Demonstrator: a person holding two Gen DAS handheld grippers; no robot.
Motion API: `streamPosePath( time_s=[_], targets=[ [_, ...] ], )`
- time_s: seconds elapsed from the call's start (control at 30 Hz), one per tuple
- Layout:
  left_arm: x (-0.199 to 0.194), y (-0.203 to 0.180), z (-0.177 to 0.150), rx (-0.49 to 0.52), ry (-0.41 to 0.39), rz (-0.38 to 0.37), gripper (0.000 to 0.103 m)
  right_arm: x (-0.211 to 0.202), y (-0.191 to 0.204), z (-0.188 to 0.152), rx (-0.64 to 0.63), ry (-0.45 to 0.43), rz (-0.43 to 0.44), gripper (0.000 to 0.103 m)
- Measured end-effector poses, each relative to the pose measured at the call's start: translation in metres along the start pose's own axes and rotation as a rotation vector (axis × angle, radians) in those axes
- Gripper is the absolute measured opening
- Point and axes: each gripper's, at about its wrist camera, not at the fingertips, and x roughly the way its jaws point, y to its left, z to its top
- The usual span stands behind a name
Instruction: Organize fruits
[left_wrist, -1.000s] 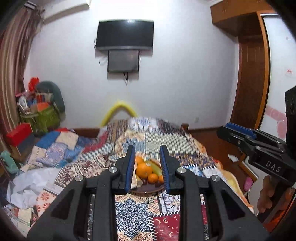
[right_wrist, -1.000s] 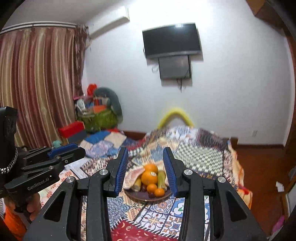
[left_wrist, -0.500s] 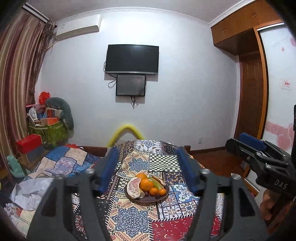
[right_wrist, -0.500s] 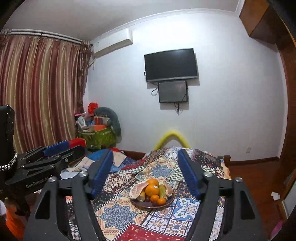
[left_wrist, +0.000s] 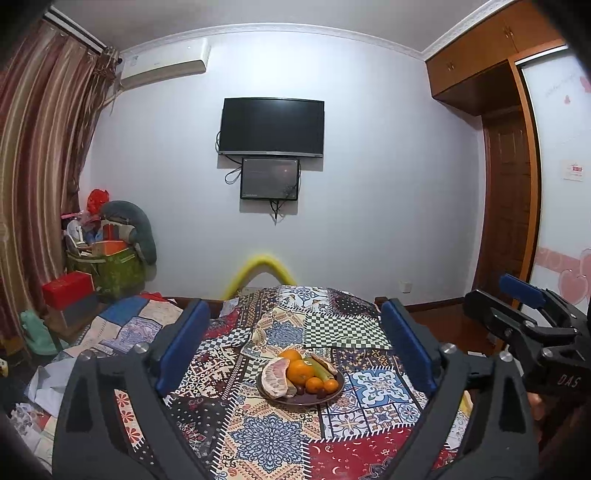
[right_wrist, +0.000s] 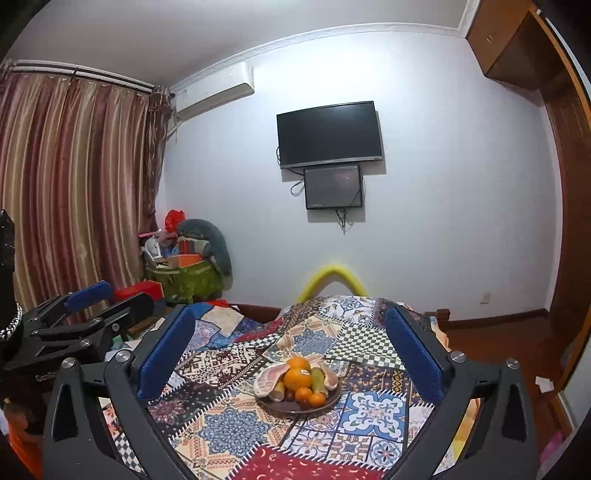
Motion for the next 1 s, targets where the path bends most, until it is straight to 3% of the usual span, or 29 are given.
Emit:
streamPosePath(
  time_s=[1.0],
  targets=[
    [-0.002,-0.007,0.0,0.014,-0.014,0.011,0.102,-0.01,0.001,0.003,-0.008,-0.005,-0.007,0.103]
  ],
)
